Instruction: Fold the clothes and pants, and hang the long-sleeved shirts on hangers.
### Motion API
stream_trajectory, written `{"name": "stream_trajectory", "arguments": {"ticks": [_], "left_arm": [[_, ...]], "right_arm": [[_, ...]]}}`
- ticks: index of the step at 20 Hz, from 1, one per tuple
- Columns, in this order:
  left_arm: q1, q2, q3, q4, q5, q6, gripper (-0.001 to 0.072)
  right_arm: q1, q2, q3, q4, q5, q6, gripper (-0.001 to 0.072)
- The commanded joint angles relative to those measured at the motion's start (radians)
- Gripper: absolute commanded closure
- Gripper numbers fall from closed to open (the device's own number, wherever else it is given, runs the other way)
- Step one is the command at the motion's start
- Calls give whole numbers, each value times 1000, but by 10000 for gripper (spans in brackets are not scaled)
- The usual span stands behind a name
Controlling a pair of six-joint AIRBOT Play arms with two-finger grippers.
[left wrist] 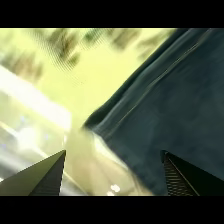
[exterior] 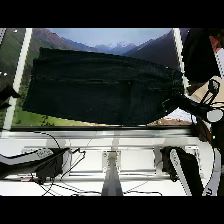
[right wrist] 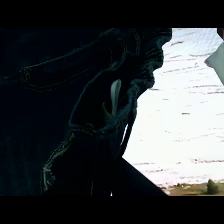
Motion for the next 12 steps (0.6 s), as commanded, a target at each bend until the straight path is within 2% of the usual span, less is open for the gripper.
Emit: {"name": "stream_trajectory", "arguments": {"ticks": [1,4,8,10,12], "left_arm": [[93,74,-163,-42,13,11,70],[103,71,-256,-186,132,97,70],[102,48,-354,-373,330,131,77],[102,24,-359,-451,384,193,248],[102,18,-359,-536,416,285,373]], "right_arm": [[3,0,0,-6,0,-4,679],[3,0,0,-9,-1,-4,679],[3,0,0,-9,-10,-4,679],[3,0,0,-10,-26,-4,678],[3,0,3,-10,-29,-4,679]]}}
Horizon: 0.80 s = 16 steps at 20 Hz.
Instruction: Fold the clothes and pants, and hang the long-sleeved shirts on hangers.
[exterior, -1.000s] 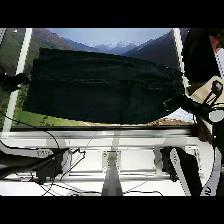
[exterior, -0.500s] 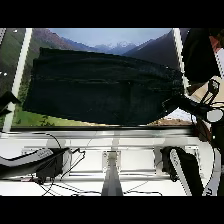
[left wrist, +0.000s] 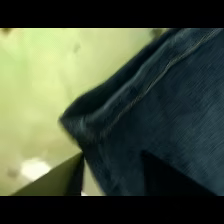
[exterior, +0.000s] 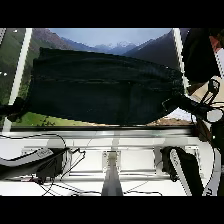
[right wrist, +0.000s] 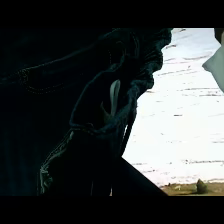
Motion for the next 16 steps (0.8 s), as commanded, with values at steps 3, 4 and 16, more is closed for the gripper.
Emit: {"name": "stream_trajectory", "arguments": {"ticks": [3,4,16], "left_arm": [[2,-12,-11,-181,97,169,683],[3,-8,4,-181,78,174,684],[3,288,198,218,-123,190,685]], "right_arm": [[0,1,3,8,21,2,679],[0,2,8,4,39,1,679],[-1,100,196,-245,504,61,681]]}}
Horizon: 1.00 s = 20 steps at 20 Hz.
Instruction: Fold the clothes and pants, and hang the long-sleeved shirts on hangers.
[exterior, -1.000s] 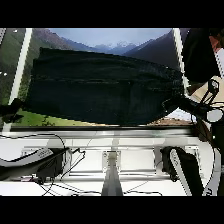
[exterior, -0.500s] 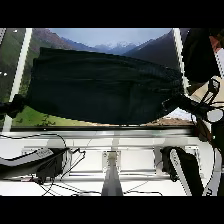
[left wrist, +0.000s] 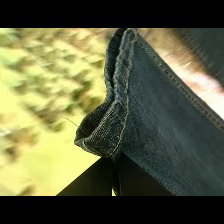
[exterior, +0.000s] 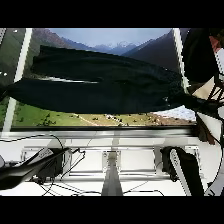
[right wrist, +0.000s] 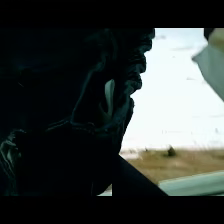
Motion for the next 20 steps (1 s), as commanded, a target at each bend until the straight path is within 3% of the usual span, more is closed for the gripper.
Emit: {"name": "stream_trajectory", "arguments": {"ticks": [1,6,8,11,15,20], "left_arm": [[0,79,12,151,-54,-14,684],[-49,63,13,119,26,-14,687],[-124,24,18,119,138,-82,689],[-294,-115,104,119,266,-133,689],[-499,-402,397,145,306,-266,691],[-600,-751,821,164,320,-448,690]], "right_arm": [[-1,126,17,-136,213,42,681],[-1,380,17,-255,249,195,680],[-1,366,12,-244,191,280,680],[-1,246,-15,-242,10,378,680],[-1,1,-13,-242,-246,550,679],[-1,-271,-12,-179,-640,731,679]]}}
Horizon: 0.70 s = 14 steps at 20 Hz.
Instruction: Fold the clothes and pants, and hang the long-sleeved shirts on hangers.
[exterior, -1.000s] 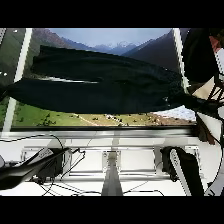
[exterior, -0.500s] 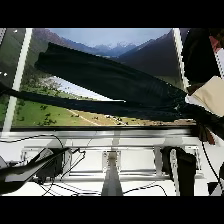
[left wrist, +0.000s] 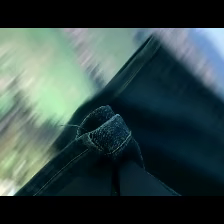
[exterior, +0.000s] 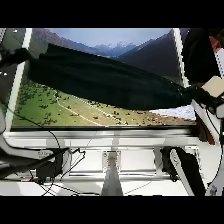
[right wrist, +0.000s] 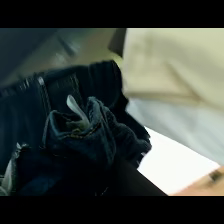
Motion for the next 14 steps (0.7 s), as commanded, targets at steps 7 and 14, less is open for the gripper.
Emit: {"name": "stream_trajectory", "arguments": {"ticks": [7,14], "left_arm": [[-95,-327,392,5,113,-185,-4],[-11,-254,392,179,-325,-189,17]], "right_arm": [[0,-325,0,77,-690,198,18],[0,-323,46,76,-574,139,23]]}}
